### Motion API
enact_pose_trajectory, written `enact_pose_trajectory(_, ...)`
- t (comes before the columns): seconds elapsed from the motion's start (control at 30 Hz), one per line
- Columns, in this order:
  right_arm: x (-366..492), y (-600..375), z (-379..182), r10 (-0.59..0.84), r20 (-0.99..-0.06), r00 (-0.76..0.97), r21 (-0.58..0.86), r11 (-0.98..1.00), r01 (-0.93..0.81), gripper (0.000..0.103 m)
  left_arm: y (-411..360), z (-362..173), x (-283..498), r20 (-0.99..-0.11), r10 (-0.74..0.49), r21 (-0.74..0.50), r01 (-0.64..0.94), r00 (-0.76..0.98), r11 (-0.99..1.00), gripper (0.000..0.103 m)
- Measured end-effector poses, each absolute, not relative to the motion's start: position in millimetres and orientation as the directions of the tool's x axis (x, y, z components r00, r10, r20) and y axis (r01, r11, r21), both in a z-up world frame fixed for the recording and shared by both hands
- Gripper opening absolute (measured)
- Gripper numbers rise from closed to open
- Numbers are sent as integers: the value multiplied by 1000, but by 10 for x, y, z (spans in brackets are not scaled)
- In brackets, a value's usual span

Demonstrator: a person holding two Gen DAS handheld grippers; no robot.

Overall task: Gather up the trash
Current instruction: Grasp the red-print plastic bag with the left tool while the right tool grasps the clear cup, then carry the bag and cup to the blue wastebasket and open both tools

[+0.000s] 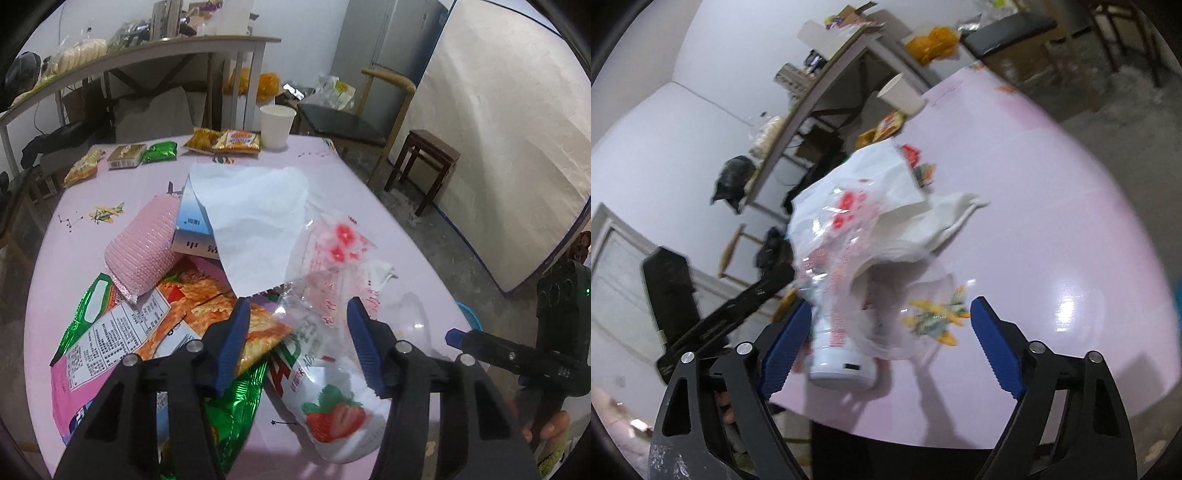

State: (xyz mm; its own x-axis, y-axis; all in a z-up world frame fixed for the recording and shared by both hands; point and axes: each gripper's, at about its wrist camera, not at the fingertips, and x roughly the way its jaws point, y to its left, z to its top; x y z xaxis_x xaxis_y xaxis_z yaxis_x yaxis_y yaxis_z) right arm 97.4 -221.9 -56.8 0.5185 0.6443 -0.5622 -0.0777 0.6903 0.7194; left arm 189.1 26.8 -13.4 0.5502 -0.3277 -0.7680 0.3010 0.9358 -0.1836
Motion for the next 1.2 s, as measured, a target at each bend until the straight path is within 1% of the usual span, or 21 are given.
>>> enact_pose_trajectory(0.13, 1028, -2109, -605, 733, -495, 466, 780, 611, -134, 75, 262, -185, 1940, -784, -328, -189, 300, 528, 935, 40)
enact_pose_trajectory(0.23, 1056, -2053, -606, 741, -496, 452, 780, 609, -143, 68, 262, -201, 1960, -787, -318, -183, 292, 529, 939, 34)
enact_pose_trajectory(0.27, 1075, -2036, -618, 746, -497, 444, 783, 606, -141, 64, 263, -202, 1966, -787, -317, -183, 290, 530, 939, 33)
enact_pose_trajectory(0.33, 1115, -2008, -657, 761, -491, 425, 796, 589, -135, 59, 273, -199, 1974, -783, -320, -189, 285, 534, 940, 32)
enact_pose_trajectory(0.4, 1166, -1972, -695, 762, -501, 410, 797, 591, -126, 51, 274, -197, 1974, -780, -322, -192, 285, 537, 939, 28)
enact_pose_trajectory(0.43, 1181, -1955, -708, 762, -505, 405, 795, 594, -125, 48, 272, -198, 1971, -778, -323, -192, 285, 538, 939, 20)
enact_pose_trajectory(0.47, 1191, -1935, -719, 762, -511, 398, 793, 596, -123, 43, 273, -196, 1969, -776, -325, -196, 282, 542, 939, 15)
enact_pose_trajectory(0.5, 1194, -1931, -730, 762, -515, 393, 793, 597, -120, 37, 279, -197, 1972, -774, -329, -202, 282, 542, 938, 14)
enact_pose_trajectory(0.53, 1171, -1922, -733, 762, -517, 390, 793, 598, -117, 34, 286, -196, 1976, -771, -336, -210, 283, 541, 936, 11)
enact_pose_trajectory(0.6, 1210, -1912, -773, 762, -522, 383, 795, 597, -103, 20, 290, -180, 1970, -763, -354, -228, 287, 540, 930, 9)
enact_pose_trajectory(0.67, 1186, -1950, -782, 762, -522, 383, 800, 593, -89, 14, 278, -144, 1936, -751, -367, -234, 298, 549, 925, 8)
enact_pose_trajectory(0.8, 1084, -2038, -701, 750, -517, 413, 799, 596, -82, 8, 230, -64, 1835, -729, -378, -221, 326, 570, 919, 7)
enact_pose_trajectory(0.87, 1024, -2104, -650, 737, -517, 436, 795, 602, -77, 7, 189, -7, 1774, -720, -373, -205, 334, 585, 920, 6)
enact_pose_trajectory(1.0, 926, -2217, -586, 716, -509, 477, 791, 608, -68, 5, 110, 166, 1630, -686, -388, -197, 357, 615, 913, 6)
enact_pose_trajectory(1.2, 745, -2465, -491, 711, -461, 532, 816, 575, -61, 5, -147, 437, 1407, -637, -420, -178, 407, 646, 896, 6)
